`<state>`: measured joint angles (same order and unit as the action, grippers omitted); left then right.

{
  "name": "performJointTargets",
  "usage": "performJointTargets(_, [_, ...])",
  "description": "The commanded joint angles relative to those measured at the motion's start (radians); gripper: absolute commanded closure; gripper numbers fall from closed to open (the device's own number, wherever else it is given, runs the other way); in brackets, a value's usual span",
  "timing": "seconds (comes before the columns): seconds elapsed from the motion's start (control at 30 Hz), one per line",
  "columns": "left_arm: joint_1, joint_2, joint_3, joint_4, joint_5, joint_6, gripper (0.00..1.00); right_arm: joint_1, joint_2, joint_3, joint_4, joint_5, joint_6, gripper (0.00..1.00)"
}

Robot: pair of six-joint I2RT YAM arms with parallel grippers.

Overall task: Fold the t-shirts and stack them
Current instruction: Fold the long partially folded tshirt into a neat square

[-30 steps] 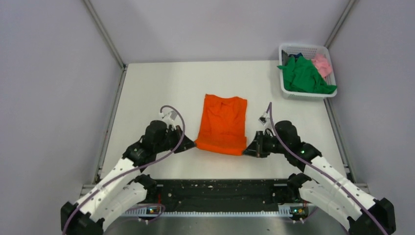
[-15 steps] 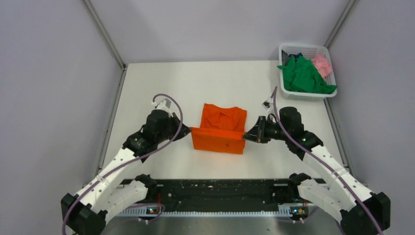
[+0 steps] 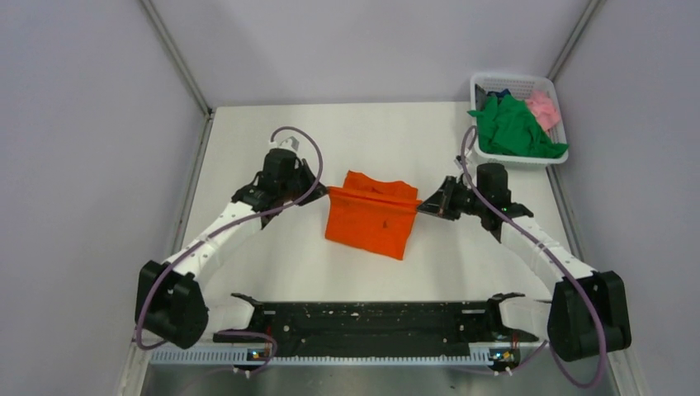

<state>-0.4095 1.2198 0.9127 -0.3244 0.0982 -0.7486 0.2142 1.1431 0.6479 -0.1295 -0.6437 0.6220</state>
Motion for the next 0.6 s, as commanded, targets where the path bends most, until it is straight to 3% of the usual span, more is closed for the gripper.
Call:
performJointTargets(0.0, [0.050,0.132,0.094,0.103,0.022,0.048,1.00,-0.075,0.081,0.050,0.081,0.017,-0.018,1.00])
performJointTargets(0.57, [0.096,0.711,0.538,-0.012,0.171,0.134,0.97,-0.111,0.487,0.219,0.247,0.036,-0.100,1.00])
